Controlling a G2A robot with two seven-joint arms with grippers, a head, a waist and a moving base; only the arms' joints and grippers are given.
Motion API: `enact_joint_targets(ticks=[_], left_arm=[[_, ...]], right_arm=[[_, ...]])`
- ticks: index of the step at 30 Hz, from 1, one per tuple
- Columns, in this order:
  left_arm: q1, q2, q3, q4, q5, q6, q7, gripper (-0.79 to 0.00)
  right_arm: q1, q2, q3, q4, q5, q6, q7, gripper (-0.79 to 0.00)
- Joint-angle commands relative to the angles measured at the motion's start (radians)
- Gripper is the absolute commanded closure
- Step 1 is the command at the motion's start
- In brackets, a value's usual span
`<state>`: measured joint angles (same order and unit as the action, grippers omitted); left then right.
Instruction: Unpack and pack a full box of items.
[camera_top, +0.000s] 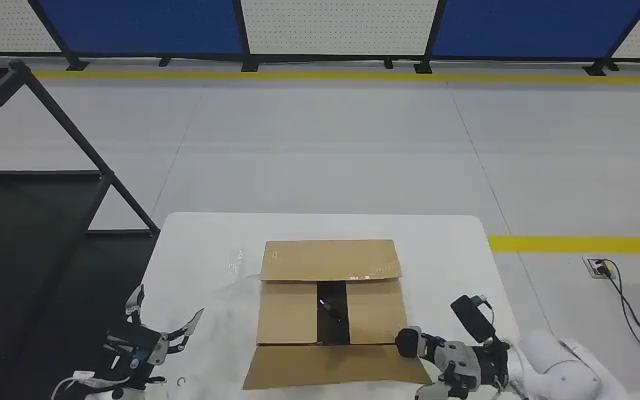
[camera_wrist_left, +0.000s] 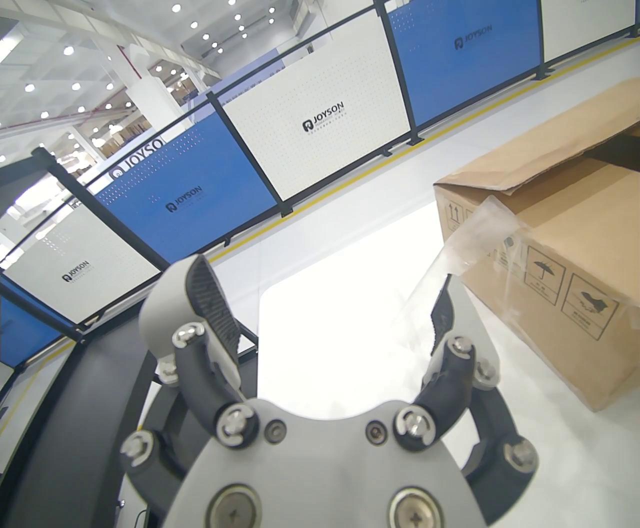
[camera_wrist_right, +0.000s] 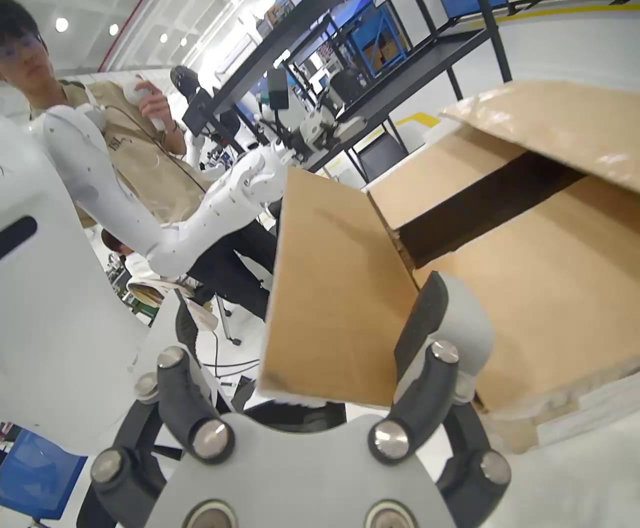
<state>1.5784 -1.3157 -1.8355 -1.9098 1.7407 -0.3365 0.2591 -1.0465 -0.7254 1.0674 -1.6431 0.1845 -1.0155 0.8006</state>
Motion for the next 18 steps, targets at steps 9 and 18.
enact_joint_targets(ticks=[9,18], left_arm=[[0.000,0.000,0.000,0.000,0.000,0.000,0.000,-0.785],[0.000,0.000,0.000,0.000,0.000,0.000,0.000,-0.785]], right_arm=[[-0.054,0.070,-0.060,-0.002,0.009,0.003,0.007,-0.785],[0.023,0.036,-0.164,0.094,0.030,0.003,0.007,-0.785]])
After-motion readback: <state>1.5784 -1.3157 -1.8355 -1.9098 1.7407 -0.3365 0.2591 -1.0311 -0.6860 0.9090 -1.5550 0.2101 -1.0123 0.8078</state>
